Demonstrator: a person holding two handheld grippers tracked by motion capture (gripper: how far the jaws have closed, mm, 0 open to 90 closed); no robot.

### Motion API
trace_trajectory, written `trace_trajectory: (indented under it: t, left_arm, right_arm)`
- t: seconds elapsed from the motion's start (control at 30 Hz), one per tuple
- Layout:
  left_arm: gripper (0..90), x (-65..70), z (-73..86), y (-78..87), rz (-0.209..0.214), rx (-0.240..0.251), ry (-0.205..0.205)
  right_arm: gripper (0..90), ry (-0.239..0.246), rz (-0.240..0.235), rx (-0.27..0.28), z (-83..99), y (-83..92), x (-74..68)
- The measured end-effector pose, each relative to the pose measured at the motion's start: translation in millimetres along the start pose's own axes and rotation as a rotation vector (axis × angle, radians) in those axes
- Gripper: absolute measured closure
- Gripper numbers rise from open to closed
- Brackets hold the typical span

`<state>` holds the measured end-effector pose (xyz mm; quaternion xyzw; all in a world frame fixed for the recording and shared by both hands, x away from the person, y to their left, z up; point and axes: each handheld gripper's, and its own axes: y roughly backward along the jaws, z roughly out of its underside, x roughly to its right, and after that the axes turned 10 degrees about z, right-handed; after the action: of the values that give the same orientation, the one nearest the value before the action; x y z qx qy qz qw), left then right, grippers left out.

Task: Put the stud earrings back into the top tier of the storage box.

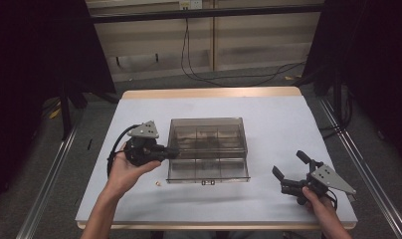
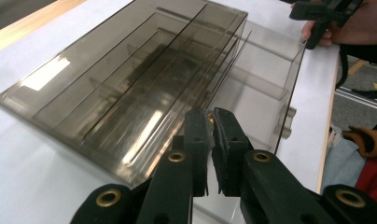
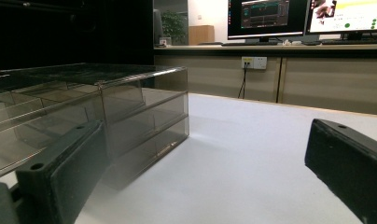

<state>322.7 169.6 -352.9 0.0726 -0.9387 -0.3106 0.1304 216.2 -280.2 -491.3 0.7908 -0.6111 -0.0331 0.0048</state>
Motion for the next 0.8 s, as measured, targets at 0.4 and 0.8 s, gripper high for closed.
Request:
trace_trajectory:
  t: [0.4,0.8]
  left_arm:
    - [85.2,10.2,-24.1,-37.0,0.048,-0.111,-0.082]
    - [85.2,14.1,-40.7,-77.9,0.061,-0.293,-0.108]
  right_arm:
    - [0.0,-0.002,0.001,0.002,0.0,0.0,0.1]
    - [0.0,-0.002,0.000,0.001,0.0,0.0,0.1]
